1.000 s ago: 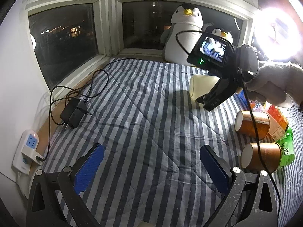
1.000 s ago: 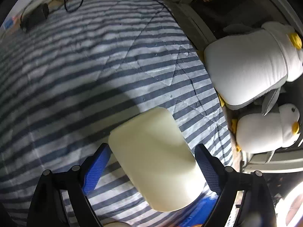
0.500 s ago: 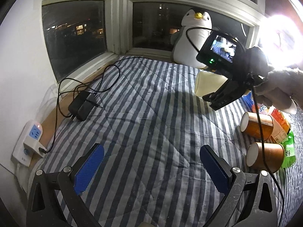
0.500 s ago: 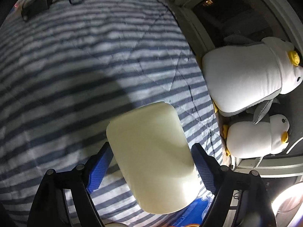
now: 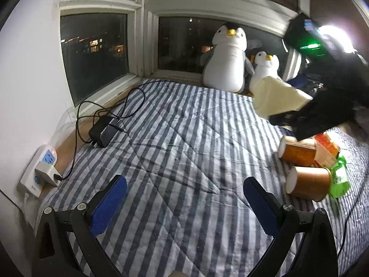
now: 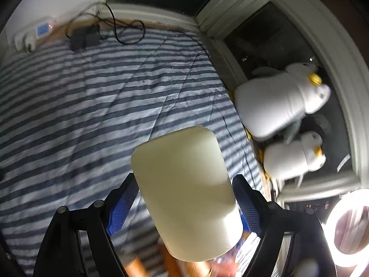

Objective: Flip cup upside down
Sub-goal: 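Rotate the held cup with the right gripper, turning its rim downward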

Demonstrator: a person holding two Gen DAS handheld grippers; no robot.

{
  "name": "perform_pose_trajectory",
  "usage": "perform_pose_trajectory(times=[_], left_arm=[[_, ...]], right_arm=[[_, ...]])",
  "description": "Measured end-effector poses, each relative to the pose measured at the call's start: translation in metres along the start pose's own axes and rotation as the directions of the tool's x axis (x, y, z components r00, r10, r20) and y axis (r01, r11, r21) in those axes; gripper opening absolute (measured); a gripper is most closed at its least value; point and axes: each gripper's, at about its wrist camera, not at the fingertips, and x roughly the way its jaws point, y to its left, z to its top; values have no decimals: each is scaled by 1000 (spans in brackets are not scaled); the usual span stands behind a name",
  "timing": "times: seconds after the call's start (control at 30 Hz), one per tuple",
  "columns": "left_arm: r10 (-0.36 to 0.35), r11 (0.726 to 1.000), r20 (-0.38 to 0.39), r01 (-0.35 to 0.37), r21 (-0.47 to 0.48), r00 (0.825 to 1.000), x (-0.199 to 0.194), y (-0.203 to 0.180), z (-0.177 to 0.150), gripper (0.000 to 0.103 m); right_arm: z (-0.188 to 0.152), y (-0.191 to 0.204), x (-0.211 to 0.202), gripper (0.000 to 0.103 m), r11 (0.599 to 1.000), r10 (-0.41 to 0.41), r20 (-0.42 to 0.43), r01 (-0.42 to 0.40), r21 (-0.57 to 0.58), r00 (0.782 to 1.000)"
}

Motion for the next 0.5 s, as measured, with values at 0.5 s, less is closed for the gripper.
perform_pose_trajectory(times=[0.5], left_arm=[[-140, 987, -63, 144, 70, 988, -26, -58, -26, 102]], right_arm=[[-178, 36, -92, 79, 869, 214, -66, -159, 468, 975]])
